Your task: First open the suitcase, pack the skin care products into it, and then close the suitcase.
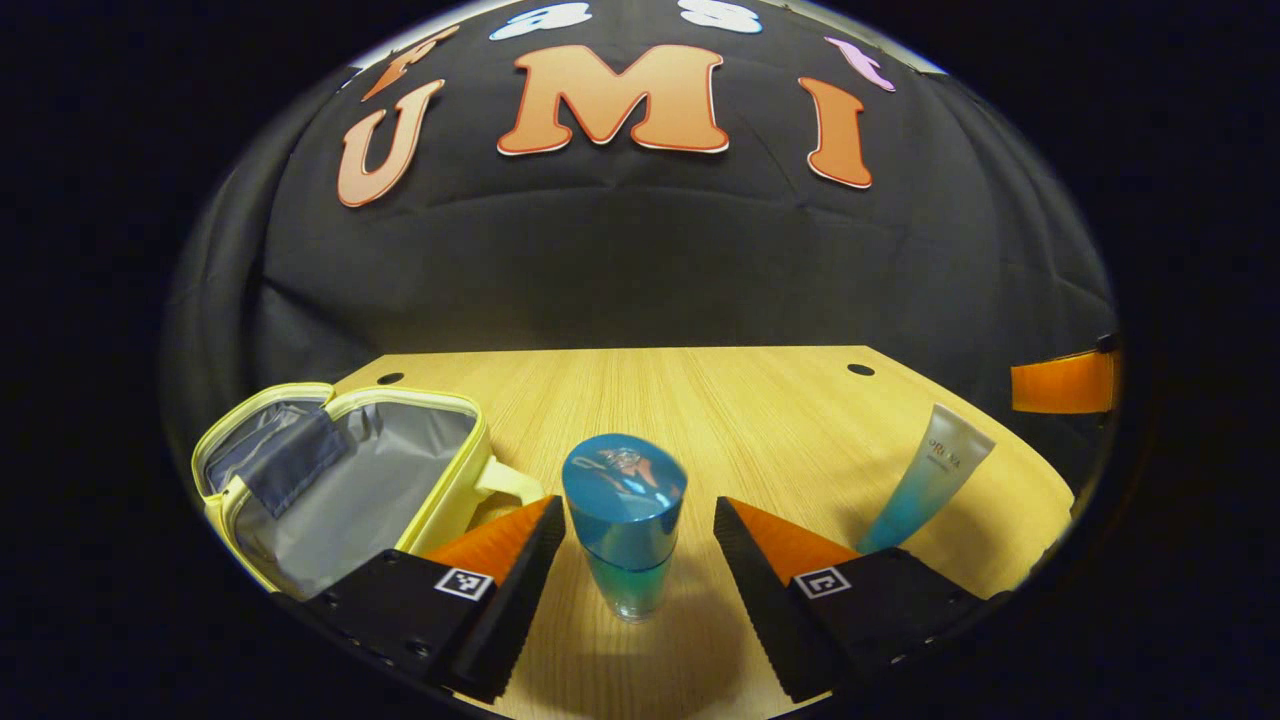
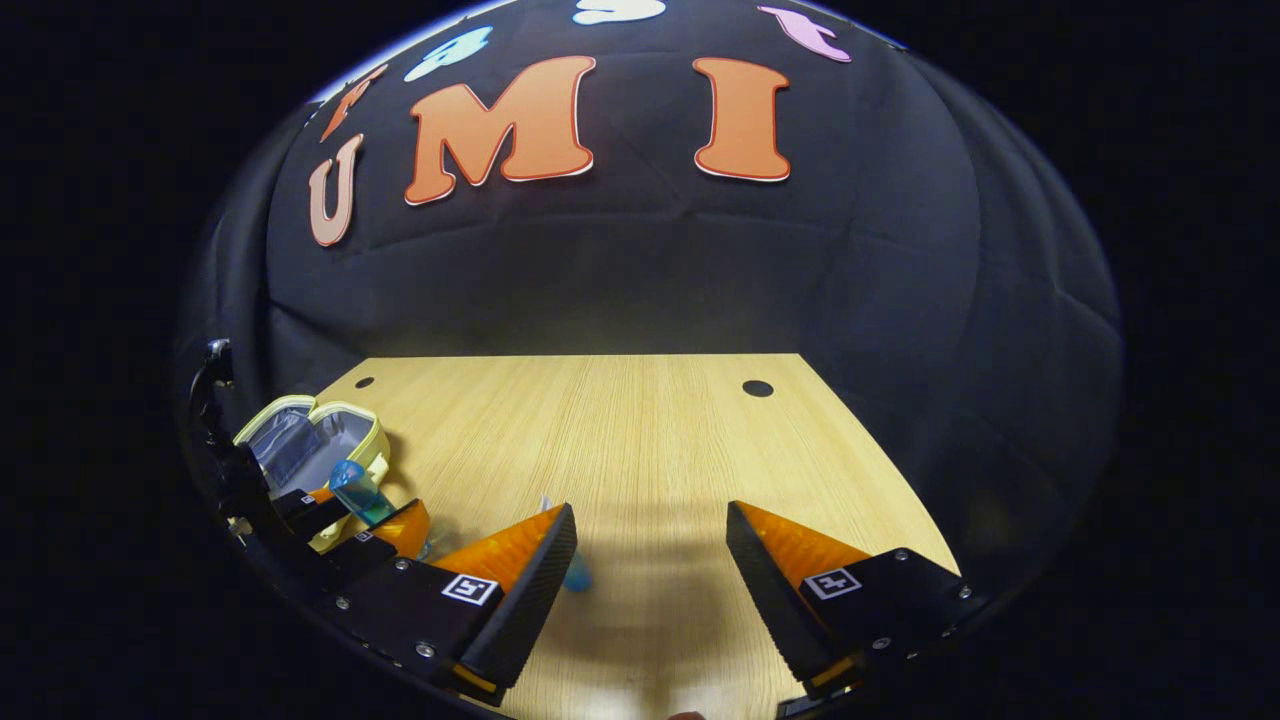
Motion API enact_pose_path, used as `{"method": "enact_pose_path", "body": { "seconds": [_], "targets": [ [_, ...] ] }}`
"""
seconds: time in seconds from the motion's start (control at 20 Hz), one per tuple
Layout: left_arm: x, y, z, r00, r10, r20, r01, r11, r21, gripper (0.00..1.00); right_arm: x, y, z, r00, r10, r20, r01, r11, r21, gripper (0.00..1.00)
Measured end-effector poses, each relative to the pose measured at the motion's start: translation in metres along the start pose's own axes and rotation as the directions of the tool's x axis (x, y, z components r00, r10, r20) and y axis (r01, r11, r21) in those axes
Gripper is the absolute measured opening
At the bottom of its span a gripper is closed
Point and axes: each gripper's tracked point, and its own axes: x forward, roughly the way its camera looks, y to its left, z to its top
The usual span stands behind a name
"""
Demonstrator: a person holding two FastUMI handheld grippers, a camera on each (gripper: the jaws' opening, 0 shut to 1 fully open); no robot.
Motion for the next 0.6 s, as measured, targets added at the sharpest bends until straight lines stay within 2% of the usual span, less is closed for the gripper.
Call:
{"method": "enact_pose_path", "body": {
  "seconds": [0.05, 0.2, 0.25, 0.3, 0.45, 0.6],
  "targets": [
    [0.002, 0.000, 0.000, 1.000, 0.006, 0.003, -0.006, 1.000, -0.005, 0.92, 0.000, 0.001, -0.003, 1.000, 0.000, -0.002, 0.000, 1.000, -0.006, 0.96],
    [0.011, 0.004, -0.014, 0.999, 0.032, -0.035, -0.033, 0.999, -0.022, 0.70, -0.005, 0.003, -0.007, 1.000, 0.005, -0.014, -0.005, 1.000, -0.016, 0.96],
    [0.009, 0.005, -0.017, 0.998, 0.034, -0.045, -0.035, 0.999, -0.032, 0.67, -0.007, 0.003, -0.009, 1.000, 0.005, -0.015, -0.005, 1.000, -0.016, 0.96],
    [0.000, 0.005, -0.012, 0.999, 0.031, -0.030, -0.032, 0.999, -0.035, 0.46, -0.009, 0.001, -0.009, 1.000, 0.000, -0.015, -0.001, 1.000, -0.017, 0.96],
    [0.008, 0.001, -0.016, 0.999, 0.005, -0.054, -0.007, 1.000, -0.026, 0.45, -0.014, 0.001, -0.011, 1.000, 0.000, -0.015, 0.000, 1.000, -0.001, 0.96],
    [0.003, -0.003, -0.015, 0.995, -0.037, -0.091, 0.030, 0.997, -0.067, 0.44, -0.023, 0.011, -0.011, 0.999, 0.037, -0.008, -0.037, 0.999, 0.027, 0.96]
  ]
}}
